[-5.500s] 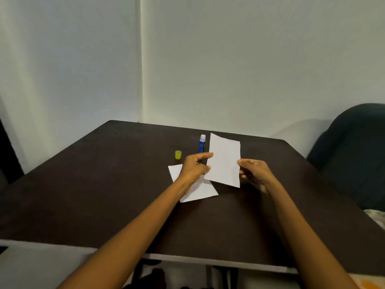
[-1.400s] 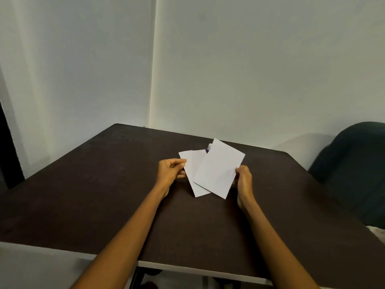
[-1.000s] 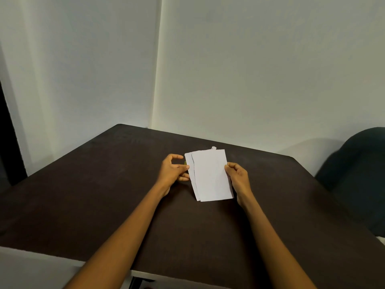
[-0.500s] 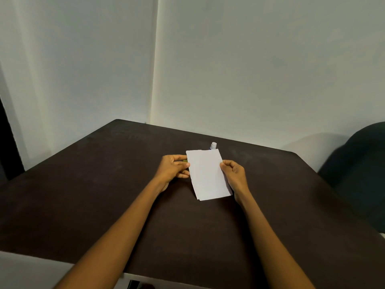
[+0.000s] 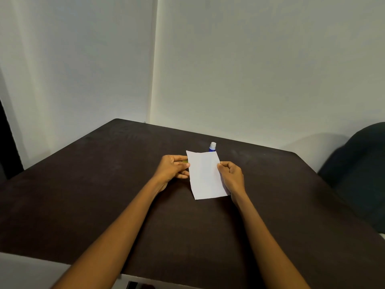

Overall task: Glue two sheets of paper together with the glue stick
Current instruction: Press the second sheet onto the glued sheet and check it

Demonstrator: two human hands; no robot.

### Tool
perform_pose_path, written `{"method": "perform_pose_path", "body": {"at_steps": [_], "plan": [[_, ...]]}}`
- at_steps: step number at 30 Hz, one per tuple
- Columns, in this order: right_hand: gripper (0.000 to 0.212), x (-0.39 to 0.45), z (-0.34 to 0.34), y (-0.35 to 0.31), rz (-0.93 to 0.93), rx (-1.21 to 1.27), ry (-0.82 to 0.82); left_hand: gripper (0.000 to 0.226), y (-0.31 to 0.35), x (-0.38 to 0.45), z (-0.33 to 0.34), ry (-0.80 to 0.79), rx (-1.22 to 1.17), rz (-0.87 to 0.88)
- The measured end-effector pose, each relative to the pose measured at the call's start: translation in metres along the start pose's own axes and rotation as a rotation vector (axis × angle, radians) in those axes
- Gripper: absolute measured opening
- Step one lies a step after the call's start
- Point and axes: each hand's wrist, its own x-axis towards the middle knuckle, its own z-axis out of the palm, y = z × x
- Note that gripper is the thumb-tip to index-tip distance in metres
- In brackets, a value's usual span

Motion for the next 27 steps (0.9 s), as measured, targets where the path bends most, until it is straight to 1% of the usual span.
{"method": "perform_pose_path", "body": {"at_steps": [9,13,15,18,19,22,24,26,27], "plan": [[0.009,0.000,0.000,0.002,-0.010,-0.038,0.004,0.021,0.001,-0.001,0.002,0.006,-0.021,0.006],[0.008,-0.003,-0.002,0.002,-0.048,-0.005,0.000,0.026,0.000,-0.002,0.004,0.031,0.009,0.003],[0.014,-0.005,-0.004,0.001,-0.074,0.063,0.009,0.026,0.000,-0.003,0.003,0.048,-0.014,0.016],[0.040,-0.009,-0.011,0.000,-0.034,0.157,-0.073,0.027,-0.001,-0.003,0.002,0.071,-0.051,0.051],[0.041,-0.011,-0.014,0.000,-0.015,0.162,-0.124,0.027,-0.001,-0.003,0.002,0.077,-0.058,0.064],[0.031,-0.013,-0.019,0.001,-0.010,0.114,-0.257,0.026,-0.001,-0.003,0.003,0.090,-0.071,0.098],[0.035,-0.015,-0.019,0.001,-0.036,0.096,-0.244,0.025,-0.001,-0.003,0.003,0.099,-0.077,0.110],[0.038,-0.015,-0.018,0.002,-0.050,0.118,-0.166,0.025,0.000,-0.005,0.004,0.068,-0.086,0.109],[0.038,-0.015,-0.018,0.001,-0.045,0.131,-0.121,0.027,0.001,-0.006,0.005,0.028,-0.091,0.101]]}}
